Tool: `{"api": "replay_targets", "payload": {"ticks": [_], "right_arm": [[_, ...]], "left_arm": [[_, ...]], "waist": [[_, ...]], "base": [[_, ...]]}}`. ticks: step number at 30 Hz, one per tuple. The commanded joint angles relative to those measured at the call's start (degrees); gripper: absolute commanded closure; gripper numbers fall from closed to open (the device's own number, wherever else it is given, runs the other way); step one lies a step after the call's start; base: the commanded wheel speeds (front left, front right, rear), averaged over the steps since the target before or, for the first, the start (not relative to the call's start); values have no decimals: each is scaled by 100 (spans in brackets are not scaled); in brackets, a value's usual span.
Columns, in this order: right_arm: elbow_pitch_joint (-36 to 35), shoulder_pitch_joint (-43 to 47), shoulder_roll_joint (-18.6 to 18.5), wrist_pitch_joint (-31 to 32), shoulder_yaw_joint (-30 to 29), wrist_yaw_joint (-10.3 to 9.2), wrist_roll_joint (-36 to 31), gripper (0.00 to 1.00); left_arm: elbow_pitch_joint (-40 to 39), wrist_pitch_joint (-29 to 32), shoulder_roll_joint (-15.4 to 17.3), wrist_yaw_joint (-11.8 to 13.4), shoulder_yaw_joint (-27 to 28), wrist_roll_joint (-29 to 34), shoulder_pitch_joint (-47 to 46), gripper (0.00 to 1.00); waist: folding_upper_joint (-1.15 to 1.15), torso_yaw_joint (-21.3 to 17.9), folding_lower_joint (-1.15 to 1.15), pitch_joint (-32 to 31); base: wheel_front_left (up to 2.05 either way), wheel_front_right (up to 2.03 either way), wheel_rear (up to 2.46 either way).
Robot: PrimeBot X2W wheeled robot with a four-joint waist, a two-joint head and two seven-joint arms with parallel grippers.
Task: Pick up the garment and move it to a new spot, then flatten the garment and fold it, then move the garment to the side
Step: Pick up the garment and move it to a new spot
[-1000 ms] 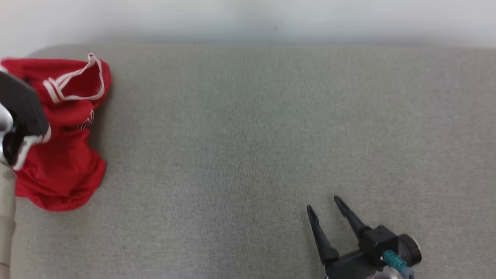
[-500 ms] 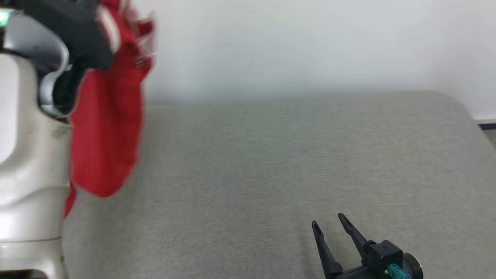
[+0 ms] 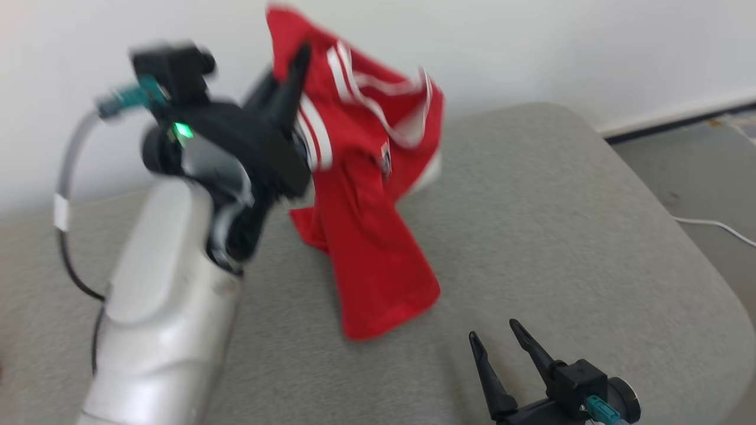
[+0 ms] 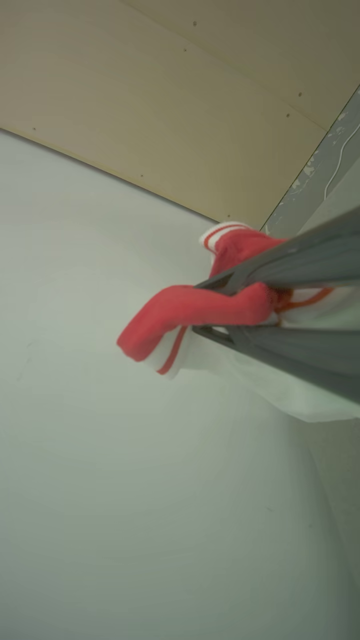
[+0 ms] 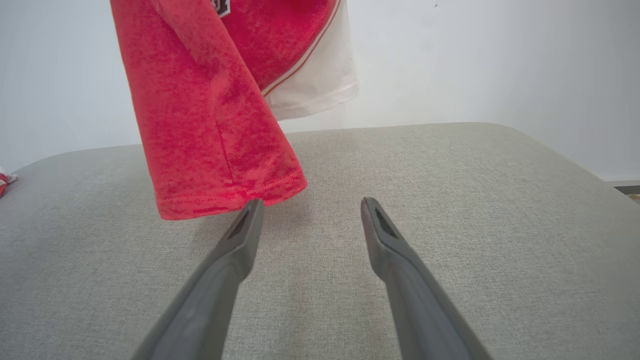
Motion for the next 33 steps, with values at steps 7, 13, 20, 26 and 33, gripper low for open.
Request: {"api": "replay_targets", "payload": {"ticks": [7, 13, 20, 26, 33], "right_arm": [[-69, -46, -8, -11, -71, -14, 35, 0], [-70, -60, -9, -25, -107, -14, 71, 0], [-51, 18, -10, 0, -202, -14, 66, 0], [-54, 143, -9, 27, -410, -14, 8, 0], [-137, 349, -9, 39, -746, -14, -57, 0]], "left_arm": [[1000, -660, 96, 462, -332, 354, 845, 100], [1746, -1282, 259, 922, -222, 514, 1384, 100], [2113, -1727, 213, 853, -251, 468, 1855, 0], [1762, -2078, 184, 769, -275, 615, 2335, 0], [-43, -2102, 221, 935, 254, 1232, 3560, 0]], "waist": [[0, -474, 0, 438], [0, -185, 0, 493], [0, 213, 0, 335], [0, 490, 0, 82], [0, 786, 0, -160]], "base": [[0, 0, 0], [0, 0, 0], [0, 0, 0], [0, 0, 0], [0, 0, 0]]}}
